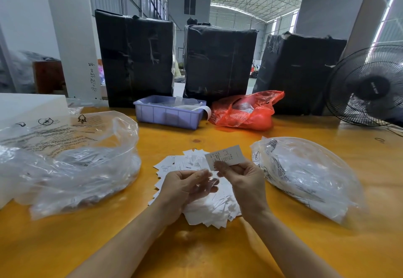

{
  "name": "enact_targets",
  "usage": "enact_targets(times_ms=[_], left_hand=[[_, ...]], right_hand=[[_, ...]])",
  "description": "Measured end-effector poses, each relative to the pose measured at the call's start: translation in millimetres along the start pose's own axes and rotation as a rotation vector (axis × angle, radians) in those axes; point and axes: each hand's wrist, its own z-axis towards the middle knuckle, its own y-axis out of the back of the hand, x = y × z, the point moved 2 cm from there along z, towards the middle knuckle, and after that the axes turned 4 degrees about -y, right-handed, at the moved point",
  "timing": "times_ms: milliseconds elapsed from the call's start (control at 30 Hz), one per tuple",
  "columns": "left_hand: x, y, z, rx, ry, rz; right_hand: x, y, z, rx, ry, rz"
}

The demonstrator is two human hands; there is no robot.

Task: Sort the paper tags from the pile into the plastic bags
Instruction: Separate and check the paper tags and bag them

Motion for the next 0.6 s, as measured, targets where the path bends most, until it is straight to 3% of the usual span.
enact_targets(times_ms=[400, 600], left_hand=[[-1.9, 0.4, -0.2, 0.005, -0.007, -0.005], [-1.9, 4.8, 1.5, -0.106, -0.047, -0.019]], right_hand=[[-1.5, -1.7, -2.6, 0.002, 0.024, -0.03], [0.3, -5.1, -3.8, 0.051, -0.007, -0.07]])
